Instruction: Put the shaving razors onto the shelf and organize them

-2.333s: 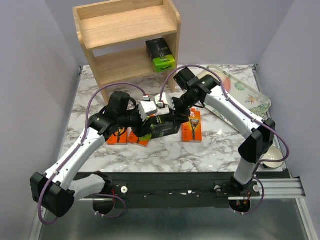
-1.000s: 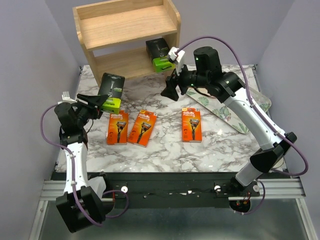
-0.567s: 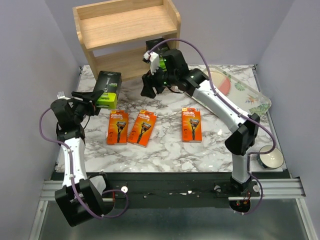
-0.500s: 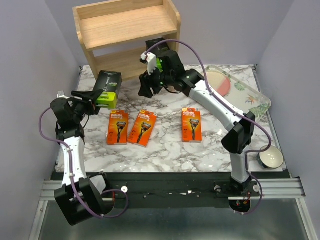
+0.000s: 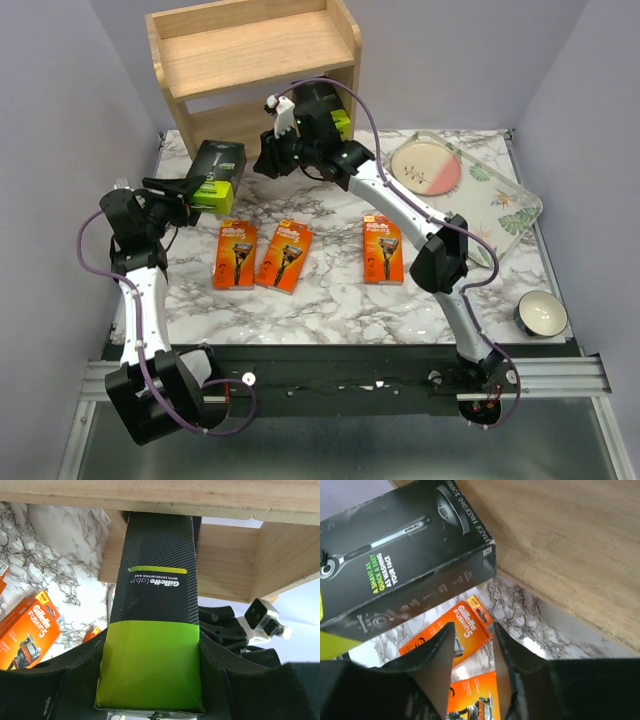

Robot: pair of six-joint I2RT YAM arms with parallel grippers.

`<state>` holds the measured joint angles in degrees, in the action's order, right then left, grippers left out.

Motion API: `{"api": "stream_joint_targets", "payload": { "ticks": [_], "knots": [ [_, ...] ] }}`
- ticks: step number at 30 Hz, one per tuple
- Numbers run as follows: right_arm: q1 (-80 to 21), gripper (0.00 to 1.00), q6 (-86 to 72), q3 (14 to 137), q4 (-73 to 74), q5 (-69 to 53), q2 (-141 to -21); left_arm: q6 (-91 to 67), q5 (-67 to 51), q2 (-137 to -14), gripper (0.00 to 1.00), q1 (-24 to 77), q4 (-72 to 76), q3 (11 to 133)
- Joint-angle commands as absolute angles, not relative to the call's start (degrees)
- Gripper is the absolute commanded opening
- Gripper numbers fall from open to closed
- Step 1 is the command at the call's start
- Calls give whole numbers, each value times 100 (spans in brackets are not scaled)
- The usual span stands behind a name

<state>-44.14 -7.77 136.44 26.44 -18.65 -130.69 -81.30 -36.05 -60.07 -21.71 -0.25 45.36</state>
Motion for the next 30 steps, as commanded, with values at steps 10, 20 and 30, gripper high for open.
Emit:
{"api": "stream_joint_targets", "payload": {
  "ticks": [10,20,30],
  "knots": [
    [-4579,31,-1345,14089,2197,-1899,-13799,-8209,-2953,-6223,40,-1863,-26,4649],
    [-4834,31,-1529,14176,1952,-1600,-13947,-8279,-3041,-6144,41,-1960,-79,4694],
    [-4816,35,-1565,14546,1758,-739,-14142,-8227,-3015,-6179,77,-1907,-642,4684]
  ]
}}
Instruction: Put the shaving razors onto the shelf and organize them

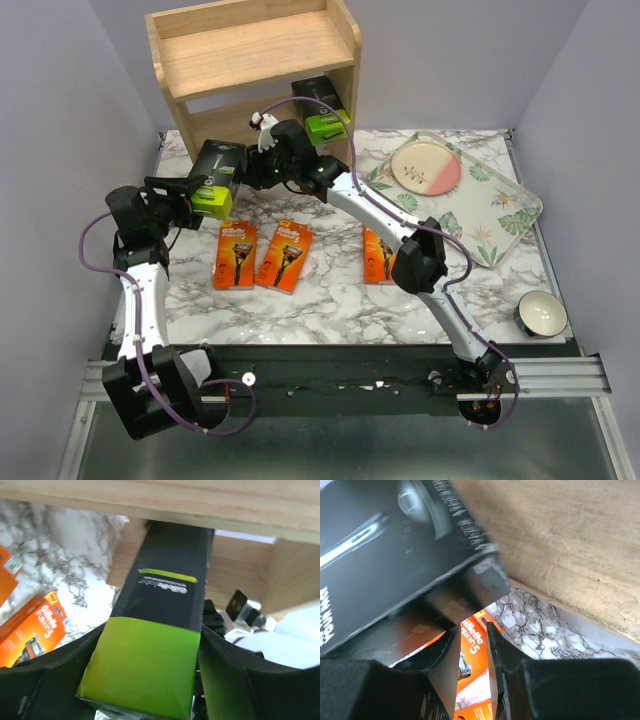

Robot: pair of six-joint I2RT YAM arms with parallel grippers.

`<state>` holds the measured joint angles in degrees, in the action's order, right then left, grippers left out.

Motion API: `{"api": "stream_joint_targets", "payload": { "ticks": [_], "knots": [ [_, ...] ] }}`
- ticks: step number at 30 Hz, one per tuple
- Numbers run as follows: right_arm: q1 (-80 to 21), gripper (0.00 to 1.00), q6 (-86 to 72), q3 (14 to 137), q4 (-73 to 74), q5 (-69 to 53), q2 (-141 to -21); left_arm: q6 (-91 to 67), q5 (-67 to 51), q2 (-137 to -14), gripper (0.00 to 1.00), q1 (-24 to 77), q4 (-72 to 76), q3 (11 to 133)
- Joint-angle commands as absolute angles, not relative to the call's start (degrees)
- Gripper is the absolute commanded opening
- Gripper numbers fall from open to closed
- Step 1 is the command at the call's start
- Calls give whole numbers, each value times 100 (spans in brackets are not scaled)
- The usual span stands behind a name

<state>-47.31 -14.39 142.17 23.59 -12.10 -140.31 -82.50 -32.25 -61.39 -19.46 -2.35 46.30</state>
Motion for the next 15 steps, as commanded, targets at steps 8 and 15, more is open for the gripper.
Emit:
{"api": "stream_joint_targets", "payload": {
  "ticks": [8,15],
  "knots": [
    [-4764,35,-1477,14616,1600,-598,-14124,-8244,-3111,-6328,81,-1732,-545,4807],
    [-4676,35,-1485,14432,1152,-571,-14010,-8358,-3182,-6451,84,-1538,-501,5124]
  ]
}}
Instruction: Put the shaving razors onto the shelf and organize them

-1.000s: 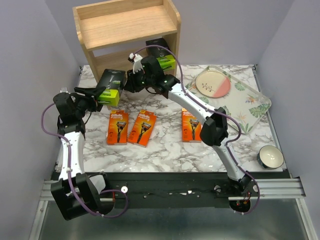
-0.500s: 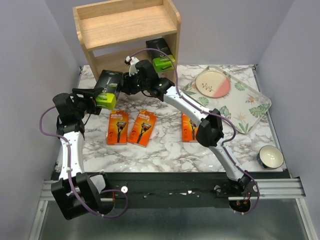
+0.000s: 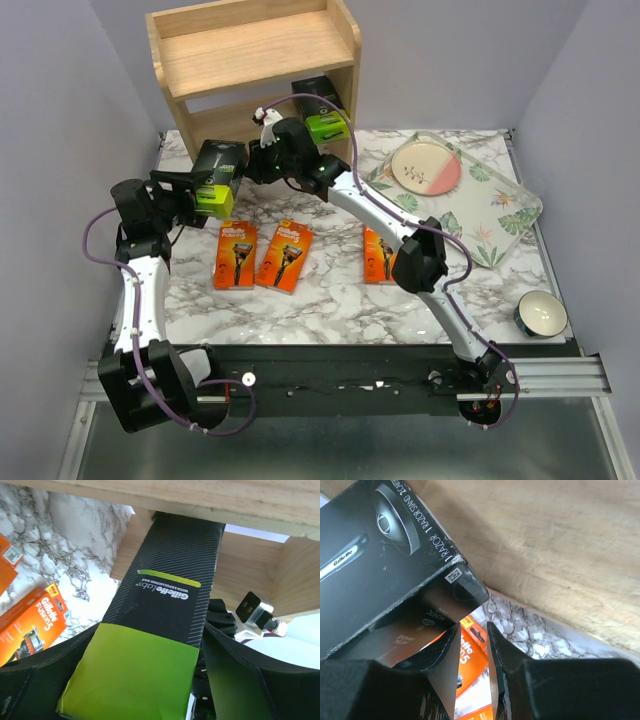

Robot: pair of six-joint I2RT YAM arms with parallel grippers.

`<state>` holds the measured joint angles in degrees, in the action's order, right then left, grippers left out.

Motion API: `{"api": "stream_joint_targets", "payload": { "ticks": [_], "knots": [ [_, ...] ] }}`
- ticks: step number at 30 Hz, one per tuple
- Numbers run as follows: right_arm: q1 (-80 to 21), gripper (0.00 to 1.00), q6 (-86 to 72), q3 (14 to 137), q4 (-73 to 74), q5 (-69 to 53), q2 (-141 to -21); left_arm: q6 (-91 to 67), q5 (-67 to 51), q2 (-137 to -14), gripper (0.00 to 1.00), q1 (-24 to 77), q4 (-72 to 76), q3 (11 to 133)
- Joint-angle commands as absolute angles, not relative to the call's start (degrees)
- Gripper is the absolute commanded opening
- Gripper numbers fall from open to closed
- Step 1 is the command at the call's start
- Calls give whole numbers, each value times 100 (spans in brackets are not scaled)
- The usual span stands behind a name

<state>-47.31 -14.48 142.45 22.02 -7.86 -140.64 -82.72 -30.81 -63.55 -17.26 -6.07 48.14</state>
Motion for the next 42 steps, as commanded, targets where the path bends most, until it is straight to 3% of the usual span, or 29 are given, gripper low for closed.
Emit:
{"api": "stream_joint_targets", "payload": {
  "ticks": [1,7,14,26,32,42],
  "knots": [
    [-4658,35,-1503,14388,1056,-580,-13984,-8367,-3190,-6486,84,-1521,-510,5202],
    [-4623,36,-1529,14256,703,-765,-13878,-8323,-3173,-6539,84,-1433,-606,5361],
    [-4623,36,-1626,14071,457,-905,-13729,-8086,-3208,-6407,76,-1301,-492,5186],
    [-4570,43,-1477,13844,527,-352,-13606,-8226,-2821,-6978,91,-1196,-457,5563],
    [-4430,46,-1178,13413,879,-88,-13062,-8358,-2795,-7180,92,-1081,-229,5730],
    [-4342,45,-1458,13578,914,-844,-13499,-8332,-2751,-7427,98,-905,-158,5985]
  ]
}}
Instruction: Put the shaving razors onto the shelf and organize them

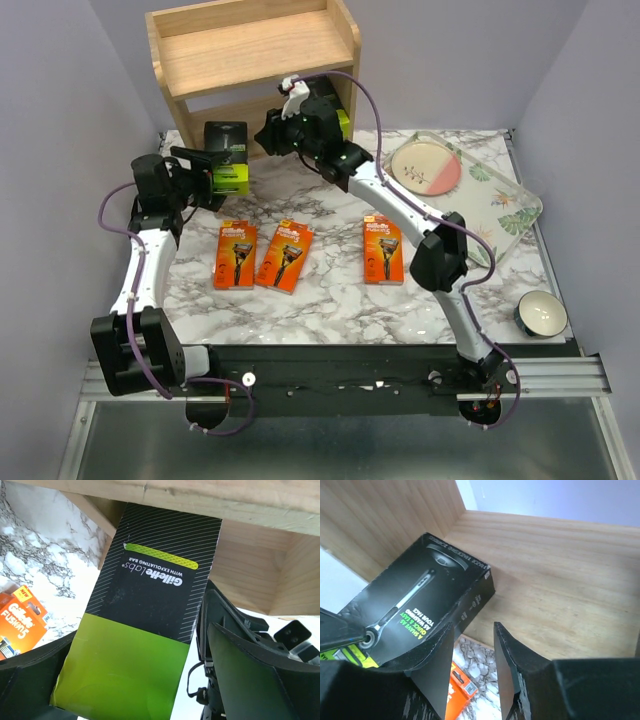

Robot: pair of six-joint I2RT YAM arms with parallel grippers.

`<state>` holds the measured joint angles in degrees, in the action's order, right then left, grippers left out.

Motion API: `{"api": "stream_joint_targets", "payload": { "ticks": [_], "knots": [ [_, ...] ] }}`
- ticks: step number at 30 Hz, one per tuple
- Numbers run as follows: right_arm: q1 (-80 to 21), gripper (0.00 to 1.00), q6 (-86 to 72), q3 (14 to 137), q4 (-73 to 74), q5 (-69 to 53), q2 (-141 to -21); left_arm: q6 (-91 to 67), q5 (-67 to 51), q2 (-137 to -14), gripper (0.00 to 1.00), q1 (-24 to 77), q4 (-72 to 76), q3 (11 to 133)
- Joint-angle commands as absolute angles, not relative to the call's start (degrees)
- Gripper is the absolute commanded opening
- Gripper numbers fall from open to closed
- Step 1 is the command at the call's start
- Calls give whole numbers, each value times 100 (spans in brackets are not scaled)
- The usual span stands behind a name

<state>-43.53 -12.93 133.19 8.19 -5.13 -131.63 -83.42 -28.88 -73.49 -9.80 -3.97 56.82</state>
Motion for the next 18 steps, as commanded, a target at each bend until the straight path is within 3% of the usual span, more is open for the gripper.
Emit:
{"api": "stream_joint_targets", "payload": {
  "ticks": [1,18],
  "knots": [
    [-4342,45,-1511,13649,897,-887,-13543,-8323,-2742,-7470,98,-897,-158,6011],
    [-4623,47,-1345,14510,-395,-792,-14536,-8095,-2602,-7418,98,-817,-281,5968]
  ]
}}
